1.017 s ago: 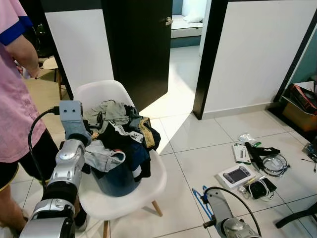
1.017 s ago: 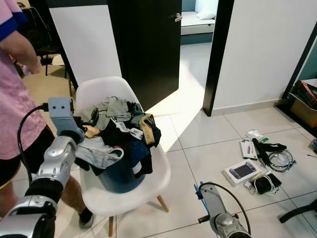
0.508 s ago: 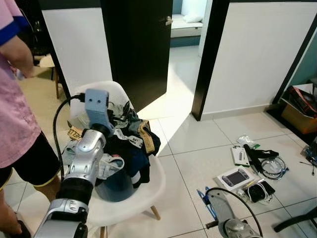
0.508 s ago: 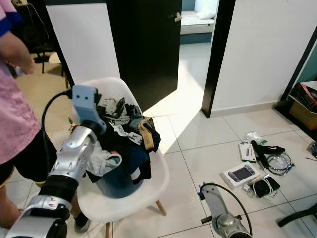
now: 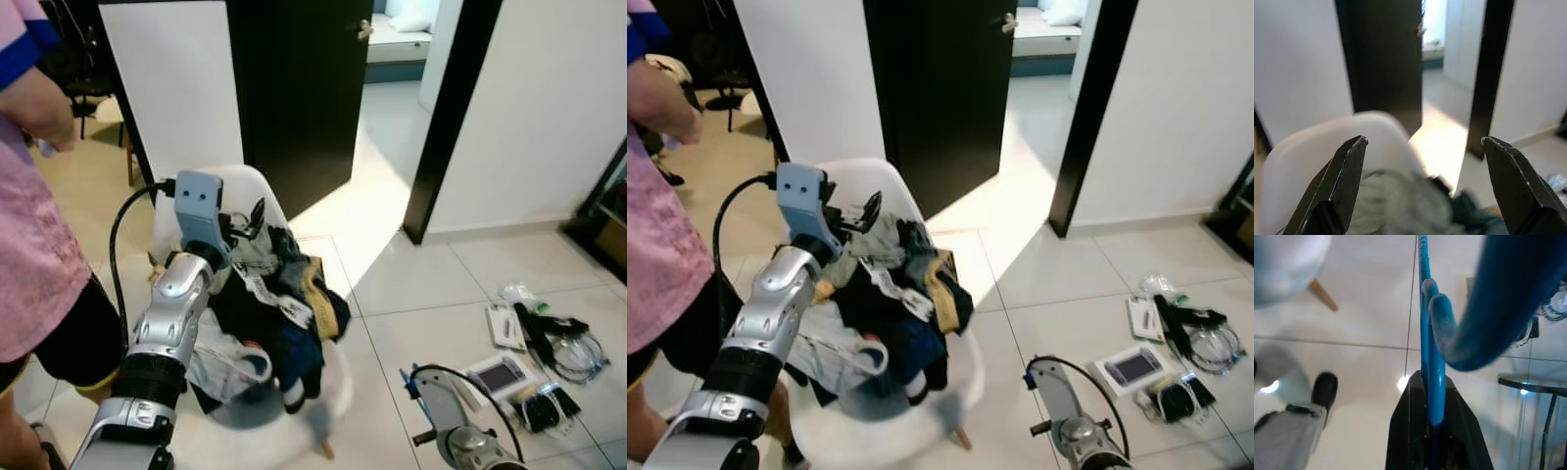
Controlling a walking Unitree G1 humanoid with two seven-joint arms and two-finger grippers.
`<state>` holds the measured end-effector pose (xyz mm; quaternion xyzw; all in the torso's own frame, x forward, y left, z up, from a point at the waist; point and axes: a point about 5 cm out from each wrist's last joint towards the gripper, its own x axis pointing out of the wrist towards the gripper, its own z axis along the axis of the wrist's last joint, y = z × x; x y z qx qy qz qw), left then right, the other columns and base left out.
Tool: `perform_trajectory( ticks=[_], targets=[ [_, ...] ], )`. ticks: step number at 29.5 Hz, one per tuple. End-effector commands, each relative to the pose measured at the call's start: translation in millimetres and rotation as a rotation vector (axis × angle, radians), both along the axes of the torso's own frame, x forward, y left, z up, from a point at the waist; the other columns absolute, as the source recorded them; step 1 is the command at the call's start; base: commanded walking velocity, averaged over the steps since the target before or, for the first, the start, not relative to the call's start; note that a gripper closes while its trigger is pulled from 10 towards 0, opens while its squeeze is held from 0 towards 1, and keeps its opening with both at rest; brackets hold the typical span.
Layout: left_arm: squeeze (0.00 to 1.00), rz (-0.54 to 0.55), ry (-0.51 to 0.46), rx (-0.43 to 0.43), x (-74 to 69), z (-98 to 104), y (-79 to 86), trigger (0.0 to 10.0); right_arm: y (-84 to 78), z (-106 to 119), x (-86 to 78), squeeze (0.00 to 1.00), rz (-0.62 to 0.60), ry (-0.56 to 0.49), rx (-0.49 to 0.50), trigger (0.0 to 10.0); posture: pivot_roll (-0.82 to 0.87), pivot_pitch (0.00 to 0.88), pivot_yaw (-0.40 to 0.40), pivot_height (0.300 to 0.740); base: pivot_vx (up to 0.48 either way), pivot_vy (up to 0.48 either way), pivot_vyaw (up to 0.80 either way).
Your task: Hang hanger
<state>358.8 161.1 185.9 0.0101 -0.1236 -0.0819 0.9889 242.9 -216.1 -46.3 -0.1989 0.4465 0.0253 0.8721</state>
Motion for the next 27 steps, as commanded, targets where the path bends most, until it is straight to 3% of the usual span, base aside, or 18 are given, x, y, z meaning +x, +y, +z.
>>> perform_trajectory(
  ticks=[1,4,5,6,7,8,9,10,11,12,13,14,15,16,19,21,24,27],
  targets=[
    [0.0,0.025,0.048,0.052,-1.9,-5.8,8.9,10.0,0.8,-2.5,-3.4,0.0,-0.007,0.012,0.005,10.0,0.02,0.0,-0.001,0.74,0.0,0.0,0.0],
    [0.0,0.055,0.08,0.111,-2.9,-5.2,17.9,10.0,0.8,-2.6,-3.4,0.0,-0.007,0.012,0.006,10.0,0.02,0.0,-0.001,0.74,0.0,0.0,0.0],
    [0.0,0.078,0.113,0.221,-4.8,-0.3,27.2,10.0,0.7,-2.6,-3.4,0.0,-0.007,0.013,0.005,10.0,0.03,0.0,-0.004,0.74,0.0,0.0,0.0],
    [0.0,0.078,0.113,0.221,-4.8,-0.3,27.2,10.0,0.7,-2.6,-3.4,0.0,-0.007,0.013,0.005,10.0,0.03,0.0,-0.004,0.74,0.0,0.0,0.0],
    [0.0,0.079,0.143,0.379,-7.7,7.0,35.2,10.0,0.6,-2.5,-3.4,0.0,-0.005,0.014,0.005,10.0,0.03,0.0,-0.004,0.74,0.0,0.0,0.0],
    [0.0,0.08,0.165,0.482,-10.2,11.9,39.5,10.0,0.5,-2.5,-3.3,0.0,-0.003,0.015,0.004,10.0,0.04,0.0,-0.007,0.74,0.0,0.0,0.0],
    [0.0,0.08,0.165,0.482,-10.2,11.9,39.5,10.0,0.5,-2.5,-3.3,0.0,-0.003,0.015,0.004,10.0,0.04,0.0,-0.007,0.74,0.0,0.0,0.0],
    [0.0,0.055,0.184,0.592,-14.5,19.3,43.0,10.0,0.4,-2.4,-3.2,0.0,-0.002,0.016,0.004,10.0,0.03,0.0,-0.008,0.74,0.0,0.0,0.0],
    [0.0,0.055,0.184,0.592,-14.5,19.3,43.0,10.0,0.4,-2.4,-3.2,0.0,-0.002,0.016,0.004,10.0,0.03,0.0,-0.008,0.74,0.0,0.0,0.0],
    [0.0,-0.052,0.246,0.784,-27.3,33.1,50.2,10.0,0.7,-2.2,-2.9,0.0,0.001,0.017,0.006,10.0,0.04,0.0,-0.011,0.74,0.0,0.0,0.0],
    [0.0,-0.052,0.246,0.784,-27.3,33.1,50.2,10.0,0.7,-2.2,-2.9,0.0,0.001,0.017,0.006,10.0,0.04,0.0,-0.011,0.74,0.0,0.0,0.0],
    [0.0,-0.098,0.288,0.886,-34.9,38.7,56.8,10.0,0.9,-2.1,-2.7,0.0,0.001,0.018,0.007,10.0,0.04,0.0,-0.011,0.74,0.0,0.0,0.0],
    [0.0,-0.098,0.288,0.886,-34.9,38.7,56.8,10.0,0.9,-2.1,-2.7,0.0,0.001,0.018,0.007,10.0,0.04,0.0,-0.011,0.74,0.0,0.0,0.0],
    [0.0,-0.159,0.354,0.992,-45.1,41.7,66.9,10.0,1.3,-2.2,-2.6,0.0,0.004,0.019,0.008,10.0,0.04,0.0,-0.013,0.74,0.0,0.0,0.0],
    [0.0,-0.197,0.402,1.056,-51.8,43.3,73.3,10.0,1.7,-2.2,-2.5,0.0,0.006,0.02,0.009,10.0,0.04,0.0,-0.013,0.74,0.0,0.0,0.0],
    [0.0,-0.343,0.545,1.323,-77.0,46.0,99.7,10.0,3.5,-2.3,-2.1,0.0,0.011,0.022,0.013,10.0,0.06,0.0,-0.013,0.74,0.0,0.0,0.0],
    [0.0,-0.372,0.6,1.391,-83.8,47.6,105.8,10.0,4.1,-2.3,-1.9,0.0,0.011,0.022,0.014,10.0,0.06,0.0,-0.013,0.74,0.0,0.0,0.0],
    [0.0,-0.383,0.68,1.531,-85.3,49.0,120.8,10.0,5.5,-2.2,-1.4,0.0,0.014,0.023,0.018,10.0,0.06,0.0,-0.011,0.74,0.0,0.0,0.0]
  ],
)
